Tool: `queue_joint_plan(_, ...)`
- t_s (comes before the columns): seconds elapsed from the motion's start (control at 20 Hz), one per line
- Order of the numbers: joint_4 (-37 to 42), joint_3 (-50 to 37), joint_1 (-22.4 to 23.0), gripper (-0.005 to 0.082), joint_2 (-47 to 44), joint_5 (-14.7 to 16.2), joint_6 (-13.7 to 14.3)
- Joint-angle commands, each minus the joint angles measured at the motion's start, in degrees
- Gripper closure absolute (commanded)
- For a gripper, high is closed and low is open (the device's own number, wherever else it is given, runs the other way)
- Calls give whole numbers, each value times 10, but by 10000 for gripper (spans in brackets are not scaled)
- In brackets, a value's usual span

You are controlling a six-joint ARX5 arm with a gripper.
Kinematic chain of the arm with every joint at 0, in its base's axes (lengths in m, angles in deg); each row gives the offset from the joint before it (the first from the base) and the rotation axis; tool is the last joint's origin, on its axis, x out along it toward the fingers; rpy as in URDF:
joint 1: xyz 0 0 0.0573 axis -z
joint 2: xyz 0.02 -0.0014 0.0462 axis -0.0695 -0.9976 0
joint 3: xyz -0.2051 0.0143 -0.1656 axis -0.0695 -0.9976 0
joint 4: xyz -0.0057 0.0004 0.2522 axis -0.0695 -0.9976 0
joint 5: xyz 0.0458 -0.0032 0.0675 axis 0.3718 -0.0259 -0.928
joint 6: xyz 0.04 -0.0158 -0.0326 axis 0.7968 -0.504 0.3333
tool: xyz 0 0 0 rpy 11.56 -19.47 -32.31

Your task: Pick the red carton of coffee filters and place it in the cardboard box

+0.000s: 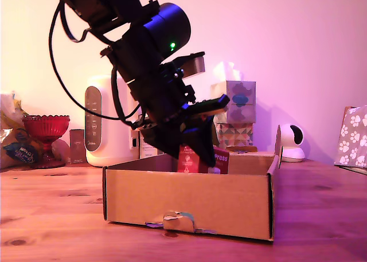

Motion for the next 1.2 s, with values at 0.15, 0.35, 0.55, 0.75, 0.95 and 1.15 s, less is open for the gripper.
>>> queue_joint_plan(0.15, -29, 6, 3, 98, 60, 15, 2)
queue_joint_plan(0.35, -56, 6, 2, 155, 125, -5, 3)
queue_joint_plan(0.55, -73, 4, -4, 704, 141, -6, 24)
queue_joint_plan(0.75, -8, -36, -15, 793, 153, -6, 26)
queue_joint_plan(0.95, 106, -144, -49, 793, 217, -25, 6)
queue_joint_plan(1.15, 193, -278, -116, 793, 330, -46, -33)
